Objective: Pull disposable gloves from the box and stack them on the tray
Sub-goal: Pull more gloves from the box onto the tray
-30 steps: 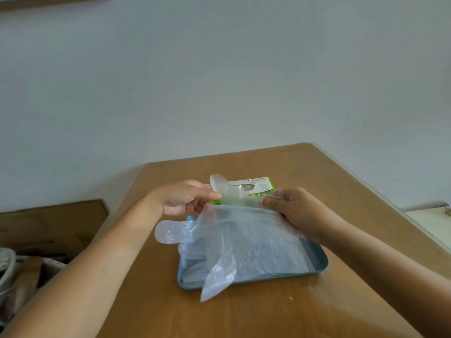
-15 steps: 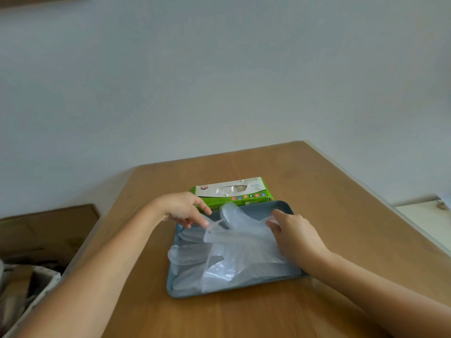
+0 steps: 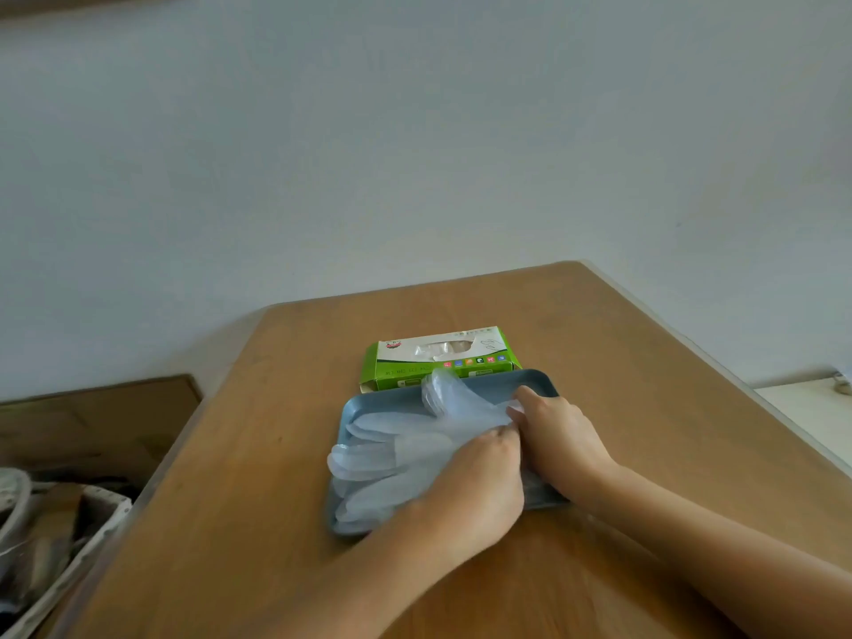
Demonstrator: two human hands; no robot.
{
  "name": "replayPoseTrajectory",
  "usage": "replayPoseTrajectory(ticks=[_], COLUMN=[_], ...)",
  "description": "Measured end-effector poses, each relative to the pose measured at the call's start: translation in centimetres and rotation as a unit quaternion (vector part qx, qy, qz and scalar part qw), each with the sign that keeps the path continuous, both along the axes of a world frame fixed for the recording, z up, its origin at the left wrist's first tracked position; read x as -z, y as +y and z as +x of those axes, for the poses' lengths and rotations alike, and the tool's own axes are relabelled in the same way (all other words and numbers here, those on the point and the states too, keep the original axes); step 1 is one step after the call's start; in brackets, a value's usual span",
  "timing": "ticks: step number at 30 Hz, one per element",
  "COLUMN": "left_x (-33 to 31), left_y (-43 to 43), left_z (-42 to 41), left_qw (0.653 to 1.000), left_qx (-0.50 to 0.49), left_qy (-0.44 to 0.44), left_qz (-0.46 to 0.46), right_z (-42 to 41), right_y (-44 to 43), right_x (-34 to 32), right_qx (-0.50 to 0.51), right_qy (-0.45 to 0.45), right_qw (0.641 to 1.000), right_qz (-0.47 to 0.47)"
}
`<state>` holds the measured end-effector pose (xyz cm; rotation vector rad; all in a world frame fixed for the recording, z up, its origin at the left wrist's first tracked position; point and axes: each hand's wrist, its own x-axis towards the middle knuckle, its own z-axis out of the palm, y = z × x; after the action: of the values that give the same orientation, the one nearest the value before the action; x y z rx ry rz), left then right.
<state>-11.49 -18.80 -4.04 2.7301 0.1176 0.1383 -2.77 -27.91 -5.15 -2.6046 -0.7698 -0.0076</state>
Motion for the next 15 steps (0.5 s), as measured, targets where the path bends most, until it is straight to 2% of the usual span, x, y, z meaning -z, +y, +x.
replayPoseTrajectory(ticks=[3, 7, 11, 13, 15], left_x=[1.3, 1.4, 1.6, 1.7, 1.7], left_y=[0.6, 1.7, 2.1, 2.0, 1.8], left_z=[0.1, 0.4, 0.2, 0.1, 0.1], left_qw=[0.998, 0.997, 0.997, 0.997, 0.997], left_qx=[-0.010, -0.026, -0.012, -0.004, -0.001], left_qy=[0.056, 0.064, 0.075, 0.082, 0.080], left_qz=[-0.010, -0.042, -0.026, -0.004, 0.000], right_z=[0.0, -0.1, -0.3, -0.4, -0.6], right_y=[0.2, 0.4, -0.3, -0.9, -1.2], right_x=[0.0, 0.2, -1.1, -1.6, -1.6], right_qx=[0.014, -0.003, -0.007, -0.041, -0.102], right_qy=[-0.004, -0.005, -0.086, -0.132, -0.114], right_qw=[1.000, 1.000, 0.996, 0.990, 0.988], right_qz=[0.004, -0.012, -0.026, 0.011, 0.017])
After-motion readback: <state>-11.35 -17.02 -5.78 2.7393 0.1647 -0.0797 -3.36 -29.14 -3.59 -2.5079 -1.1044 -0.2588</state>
